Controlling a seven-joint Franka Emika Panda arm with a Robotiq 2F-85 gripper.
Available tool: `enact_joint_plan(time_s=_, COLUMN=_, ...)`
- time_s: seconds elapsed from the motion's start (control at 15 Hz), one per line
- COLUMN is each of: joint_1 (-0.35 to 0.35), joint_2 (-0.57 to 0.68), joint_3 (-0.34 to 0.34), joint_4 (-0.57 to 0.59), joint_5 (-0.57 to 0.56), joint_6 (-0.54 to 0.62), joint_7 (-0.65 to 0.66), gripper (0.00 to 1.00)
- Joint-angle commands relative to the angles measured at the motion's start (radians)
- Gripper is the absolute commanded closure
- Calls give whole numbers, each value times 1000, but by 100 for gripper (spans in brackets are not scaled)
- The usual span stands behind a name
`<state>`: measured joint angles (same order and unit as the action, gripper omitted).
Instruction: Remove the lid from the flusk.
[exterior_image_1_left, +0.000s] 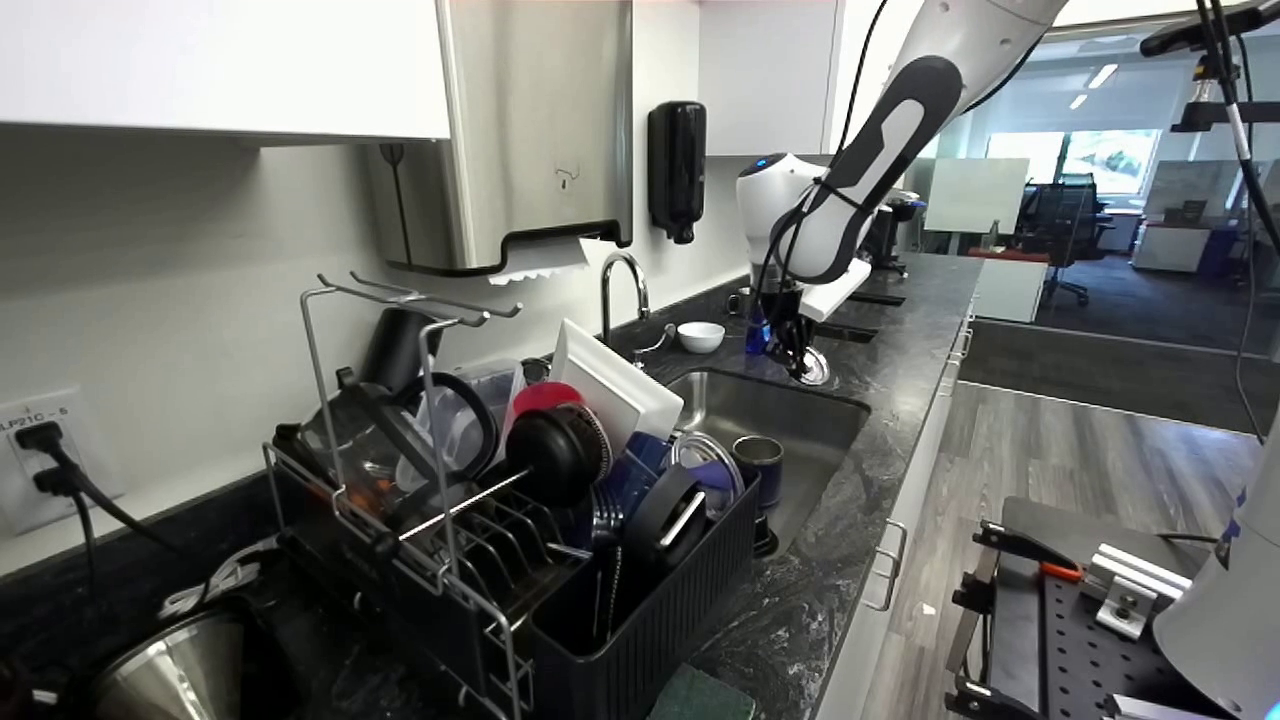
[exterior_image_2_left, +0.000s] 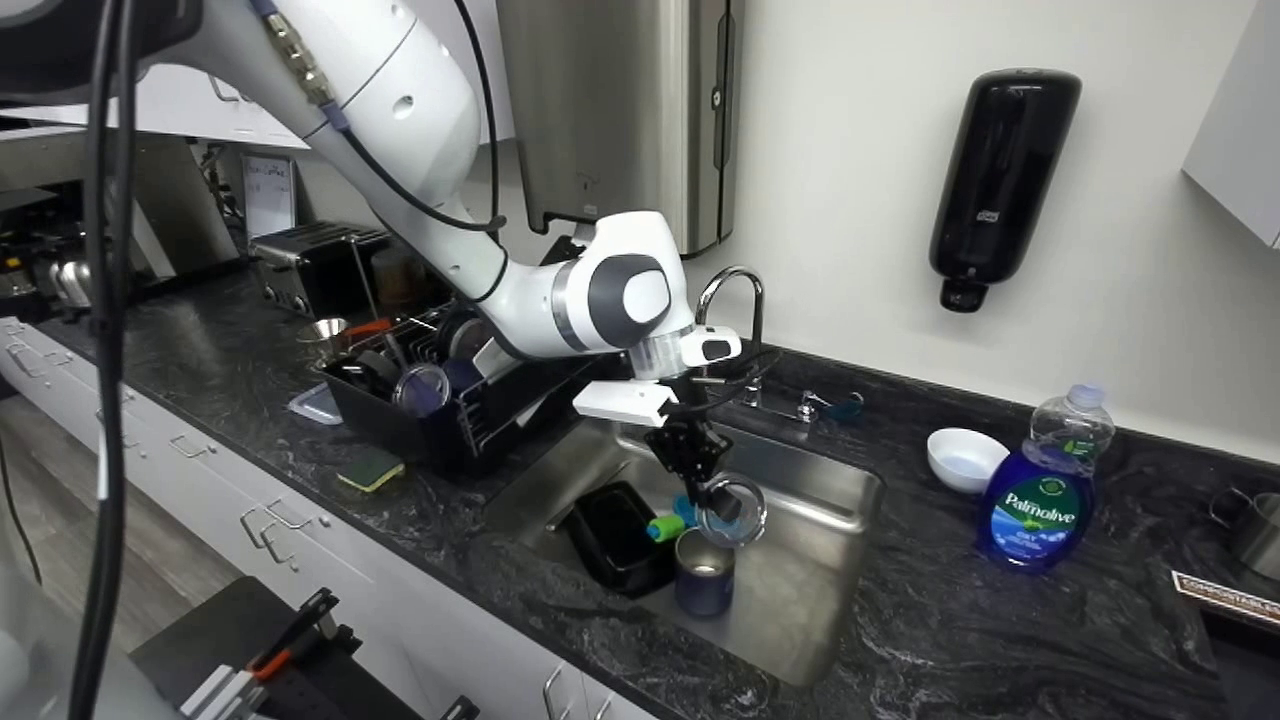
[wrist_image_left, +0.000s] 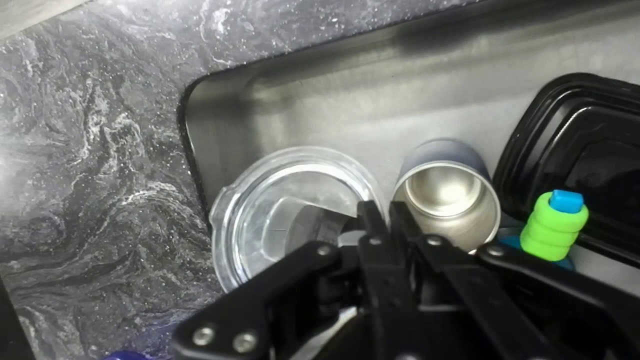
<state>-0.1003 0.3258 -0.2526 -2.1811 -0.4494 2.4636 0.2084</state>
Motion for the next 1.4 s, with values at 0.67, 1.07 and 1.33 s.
enact_joint_plan(time_s=0.67, joint_1=-54, joint_2=40, joint_3=-45, joint_4=64, joint_5=90, joint_6=-53, joint_7=-4, gripper=98)
enact_joint_plan(time_s=1.07, joint_1=-108, joint_2=46, joint_3=-69, joint_4=74, joint_5=113, joint_6=-49, joint_7=-35, gripper=98)
enact_joint_plan(time_s=1.33, joint_1=-114, joint_2=35, joint_3=-81, joint_4=58, joint_5=89, joint_6=-35, joint_7=-21, gripper=98)
